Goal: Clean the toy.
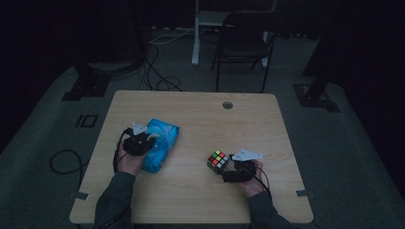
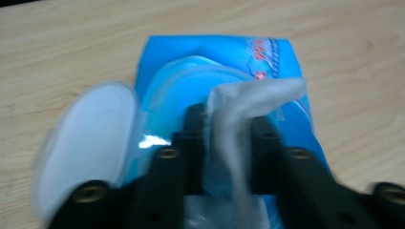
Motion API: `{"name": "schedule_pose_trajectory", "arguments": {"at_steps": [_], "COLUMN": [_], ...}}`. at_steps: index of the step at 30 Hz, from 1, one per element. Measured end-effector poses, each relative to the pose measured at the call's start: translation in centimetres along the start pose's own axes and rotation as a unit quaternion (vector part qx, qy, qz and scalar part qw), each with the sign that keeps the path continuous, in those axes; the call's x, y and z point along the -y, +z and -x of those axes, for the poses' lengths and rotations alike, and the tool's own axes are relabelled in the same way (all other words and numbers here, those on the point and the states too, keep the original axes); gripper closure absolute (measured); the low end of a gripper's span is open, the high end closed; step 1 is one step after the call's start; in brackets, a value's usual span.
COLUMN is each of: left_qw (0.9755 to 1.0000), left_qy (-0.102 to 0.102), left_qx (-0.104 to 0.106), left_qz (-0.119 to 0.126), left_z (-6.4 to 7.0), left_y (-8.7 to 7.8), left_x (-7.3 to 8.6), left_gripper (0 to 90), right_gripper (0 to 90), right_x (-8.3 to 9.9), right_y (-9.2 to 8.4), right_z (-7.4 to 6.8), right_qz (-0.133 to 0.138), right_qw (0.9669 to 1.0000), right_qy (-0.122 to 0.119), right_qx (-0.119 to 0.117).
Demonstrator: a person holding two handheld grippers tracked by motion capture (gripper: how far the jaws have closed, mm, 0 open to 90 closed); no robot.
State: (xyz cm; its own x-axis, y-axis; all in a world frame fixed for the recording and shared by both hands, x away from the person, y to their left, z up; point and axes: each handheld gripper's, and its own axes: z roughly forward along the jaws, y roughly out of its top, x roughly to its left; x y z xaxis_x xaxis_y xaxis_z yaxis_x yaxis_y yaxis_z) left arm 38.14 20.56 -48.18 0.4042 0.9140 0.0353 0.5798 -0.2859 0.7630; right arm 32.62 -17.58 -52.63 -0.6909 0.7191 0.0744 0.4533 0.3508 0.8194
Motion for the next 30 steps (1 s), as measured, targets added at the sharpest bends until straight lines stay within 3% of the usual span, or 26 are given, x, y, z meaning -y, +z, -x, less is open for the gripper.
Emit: {"name": "schedule_pose_trajectory", "arguments": {"at_steps": [1,5,12,15,20,22,24,27,29,30], "left_qw": [1.0000,1.0000,0.9989,0.9967,0.9910,0.9909,0.9930,0.9979,0.9991,0.9993], "left_qy": [0.002,-0.004,-0.012,-0.013,-0.016,-0.016,-0.017,-0.009,0.006,0.008], "left_qx": [0.000,-0.003,0.037,0.061,0.097,0.094,0.077,0.021,-0.024,-0.030], "left_qz": [-0.003,-0.009,0.028,0.052,0.091,0.094,0.088,0.060,0.035,0.023], "left_z": [0.1,0.0,0.3,0.7,1.5,1.4,1.0,0.3,0.1,0.0], "left_y": [0.1,0.2,-1.7,-2.9,-4.9,-5.1,-4.8,-3.7,-2.7,-2.2], "left_x": [0.0,-0.1,-1.4,-2.3,-3.7,-3.8,-3.6,-2.8,-2.1,-1.7], "left_gripper": [67.1,85.3,88.1,88.2,88.1,88.0,87.7,86.8,86.0,85.6], "right_gripper": [19.9,21.2,22.1,22.3,22.3,22.4,22.4,22.5,22.5,22.5], "right_x": [0.0,0.0,0.0,-0.1,-0.1,-0.1,-0.1,-0.1,-0.1,-0.1], "right_y": [0.0,0.0,-0.2,-0.2,-0.2,-0.2,-0.3,-0.3,-0.3,-0.3], "right_z": [0.0,0.0,0.1,0.0,0.0,0.0,0.0,0.0,0.0,0.0], "right_qz": [0.000,0.000,0.007,0.007,0.008,0.009,0.009,0.009,0.009,0.009], "right_qw": [1.0000,1.0000,1.0000,1.0000,1.0000,1.0000,1.0000,1.0000,1.0000,1.0000], "right_qy": [0.000,0.000,0.004,0.004,0.002,0.002,0.002,0.002,0.002,0.002], "right_qx": [0.000,0.000,0.000,0.000,0.000,0.000,0.000,0.000,0.000,0.000]}}
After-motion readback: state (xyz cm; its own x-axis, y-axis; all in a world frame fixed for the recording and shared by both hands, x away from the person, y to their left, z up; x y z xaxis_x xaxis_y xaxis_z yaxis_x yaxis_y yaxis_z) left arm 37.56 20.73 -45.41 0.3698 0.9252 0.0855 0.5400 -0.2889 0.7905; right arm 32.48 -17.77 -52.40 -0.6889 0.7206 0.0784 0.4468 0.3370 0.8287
